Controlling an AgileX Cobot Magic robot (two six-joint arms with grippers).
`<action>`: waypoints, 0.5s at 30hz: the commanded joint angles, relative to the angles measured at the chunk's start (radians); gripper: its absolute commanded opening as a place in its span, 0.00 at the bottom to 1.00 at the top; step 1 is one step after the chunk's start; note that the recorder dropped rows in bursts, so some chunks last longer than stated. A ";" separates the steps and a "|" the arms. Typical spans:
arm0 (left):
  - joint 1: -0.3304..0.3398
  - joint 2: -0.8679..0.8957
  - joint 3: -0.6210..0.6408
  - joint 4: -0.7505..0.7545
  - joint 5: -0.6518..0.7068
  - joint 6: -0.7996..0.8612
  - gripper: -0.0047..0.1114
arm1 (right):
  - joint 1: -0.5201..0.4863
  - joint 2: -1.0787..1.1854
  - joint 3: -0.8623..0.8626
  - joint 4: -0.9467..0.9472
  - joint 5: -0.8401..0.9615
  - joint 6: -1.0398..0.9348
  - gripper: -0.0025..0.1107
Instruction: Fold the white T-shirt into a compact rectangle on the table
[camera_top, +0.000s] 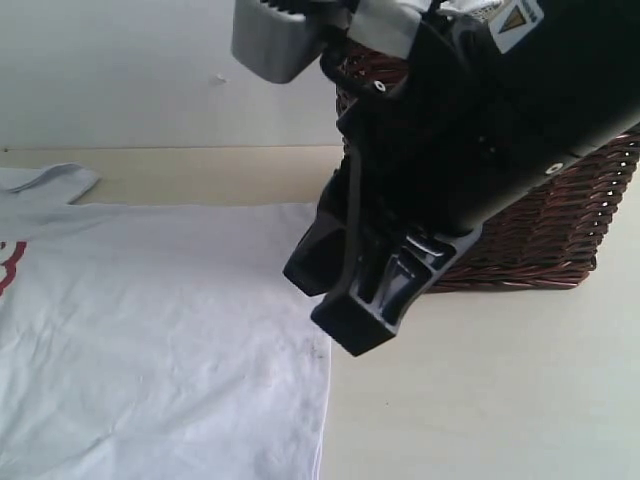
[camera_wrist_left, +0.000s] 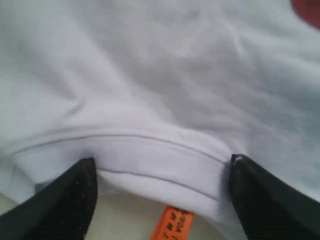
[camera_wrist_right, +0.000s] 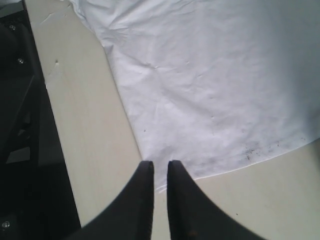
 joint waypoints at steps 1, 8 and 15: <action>-0.004 0.081 0.003 0.162 -0.113 -0.005 0.66 | 0.002 0.002 0.003 -0.002 -0.003 -0.002 0.13; -0.004 0.173 -0.062 0.315 -0.144 -0.067 0.66 | 0.002 0.002 0.003 -0.001 -0.003 -0.002 0.13; -0.004 0.185 -0.067 0.208 -0.301 -0.056 0.66 | 0.002 0.002 0.015 -0.010 -0.007 -0.040 0.13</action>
